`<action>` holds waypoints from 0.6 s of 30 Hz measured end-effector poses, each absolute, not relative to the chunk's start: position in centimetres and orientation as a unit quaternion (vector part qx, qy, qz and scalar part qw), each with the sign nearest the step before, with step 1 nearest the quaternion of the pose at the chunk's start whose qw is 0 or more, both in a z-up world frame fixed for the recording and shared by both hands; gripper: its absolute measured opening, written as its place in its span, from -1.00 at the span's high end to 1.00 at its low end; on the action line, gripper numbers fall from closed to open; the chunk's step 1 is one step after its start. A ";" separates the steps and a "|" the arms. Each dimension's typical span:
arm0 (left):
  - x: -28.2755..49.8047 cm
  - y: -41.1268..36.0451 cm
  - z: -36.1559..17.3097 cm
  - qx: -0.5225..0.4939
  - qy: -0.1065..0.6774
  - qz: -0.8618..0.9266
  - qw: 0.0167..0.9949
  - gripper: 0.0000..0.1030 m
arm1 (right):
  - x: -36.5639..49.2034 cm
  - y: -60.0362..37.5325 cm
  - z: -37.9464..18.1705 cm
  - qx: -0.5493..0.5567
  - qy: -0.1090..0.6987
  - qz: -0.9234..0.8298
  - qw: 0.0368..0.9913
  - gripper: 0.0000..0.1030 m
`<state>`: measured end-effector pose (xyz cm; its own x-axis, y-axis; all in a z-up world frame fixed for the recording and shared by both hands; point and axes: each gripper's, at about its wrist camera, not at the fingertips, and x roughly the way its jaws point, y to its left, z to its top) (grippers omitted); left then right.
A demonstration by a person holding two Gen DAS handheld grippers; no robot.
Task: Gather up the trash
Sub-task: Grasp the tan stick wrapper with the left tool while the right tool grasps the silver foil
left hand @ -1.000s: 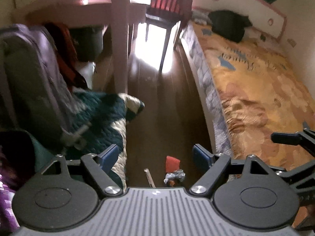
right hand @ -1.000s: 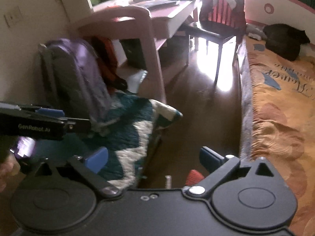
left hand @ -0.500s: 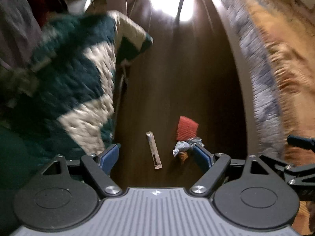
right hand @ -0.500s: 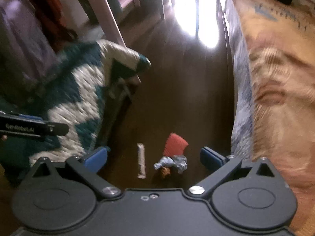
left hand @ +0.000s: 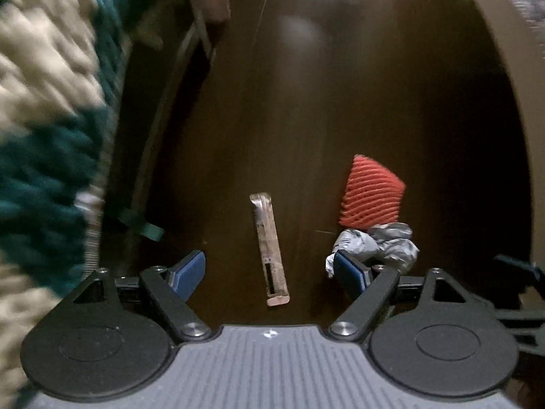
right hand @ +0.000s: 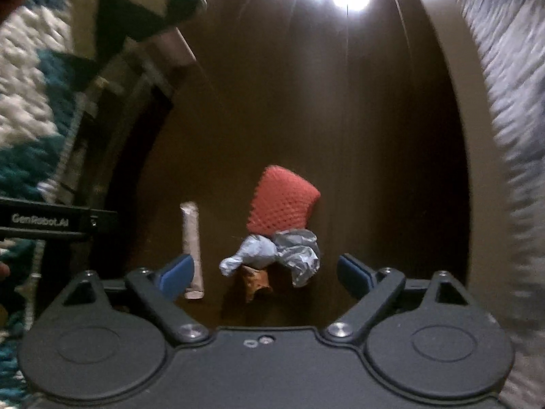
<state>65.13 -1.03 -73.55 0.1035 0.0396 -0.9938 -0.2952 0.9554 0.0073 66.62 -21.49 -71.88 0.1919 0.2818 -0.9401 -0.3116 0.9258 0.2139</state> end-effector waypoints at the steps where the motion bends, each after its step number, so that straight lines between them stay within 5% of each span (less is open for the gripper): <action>1: 65.3 -0.9 -75.0 -0.104 0.662 0.118 0.733 -0.60 | 66.8 -21.5 -73.3 -0.014 0.609 0.190 0.770 -0.74; 10: 65.5 0.2 -85.2 -0.164 0.688 0.143 0.692 -0.60 | 68.4 -22.3 -82.7 -0.007 0.628 0.177 0.758 -0.57; 18: 65.5 0.3 -89.2 -0.159 0.696 0.149 0.684 -0.59 | 68.9 -22.5 -86.3 -0.008 0.638 0.181 0.748 -0.38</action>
